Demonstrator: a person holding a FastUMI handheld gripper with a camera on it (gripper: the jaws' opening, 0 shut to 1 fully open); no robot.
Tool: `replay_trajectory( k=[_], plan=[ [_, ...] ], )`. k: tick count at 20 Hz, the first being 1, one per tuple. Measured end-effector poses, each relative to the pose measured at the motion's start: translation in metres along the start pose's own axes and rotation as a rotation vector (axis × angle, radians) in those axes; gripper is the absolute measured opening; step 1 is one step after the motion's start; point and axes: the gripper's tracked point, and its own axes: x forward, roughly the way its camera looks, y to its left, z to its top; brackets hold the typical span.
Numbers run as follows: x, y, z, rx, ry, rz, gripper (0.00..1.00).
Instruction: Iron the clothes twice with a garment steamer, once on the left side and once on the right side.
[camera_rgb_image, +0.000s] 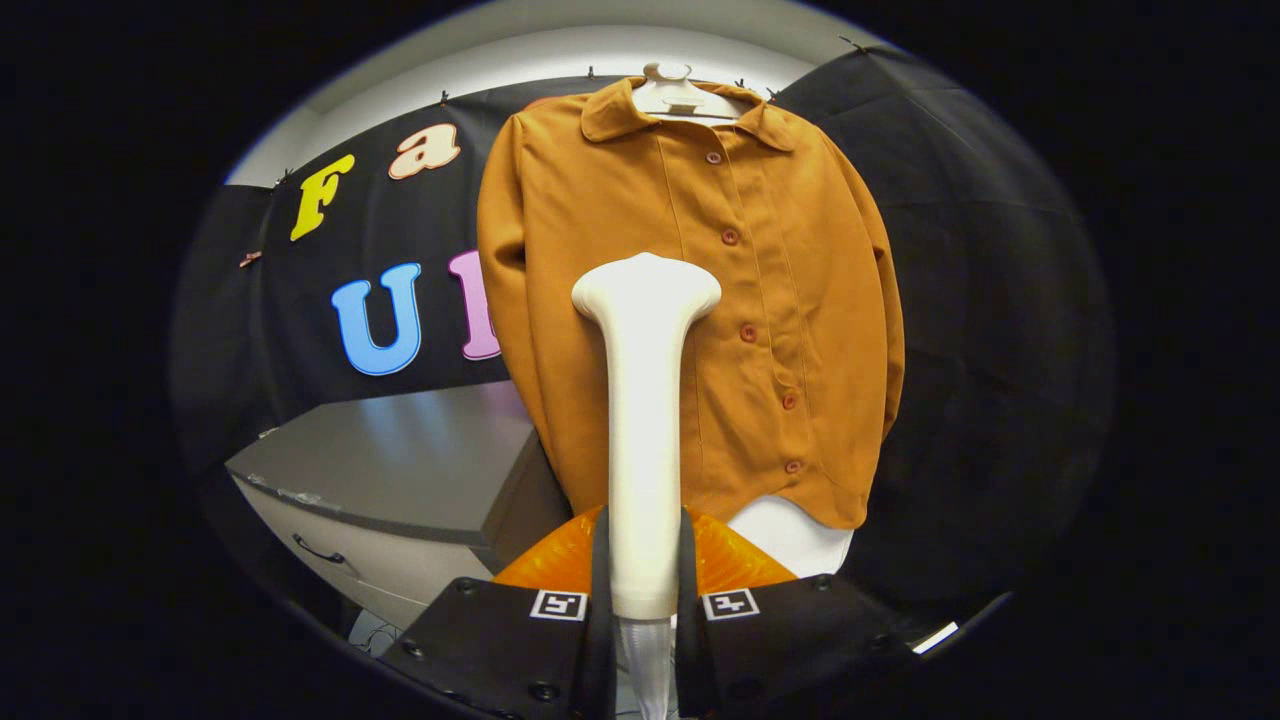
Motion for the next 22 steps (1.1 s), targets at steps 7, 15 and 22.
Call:
replay_trajectory(
  k=[7,15,22],
  plan=[
    [-0.017,-0.018,-0.075,0.03,0.161,-0.031,0.27],
    [-0.066,-0.028,-0.1,0.05,0.227,-0.028,0.27],
    [-0.095,-0.026,-0.003,-0.011,0.021,-0.008,0.27]
  ],
)
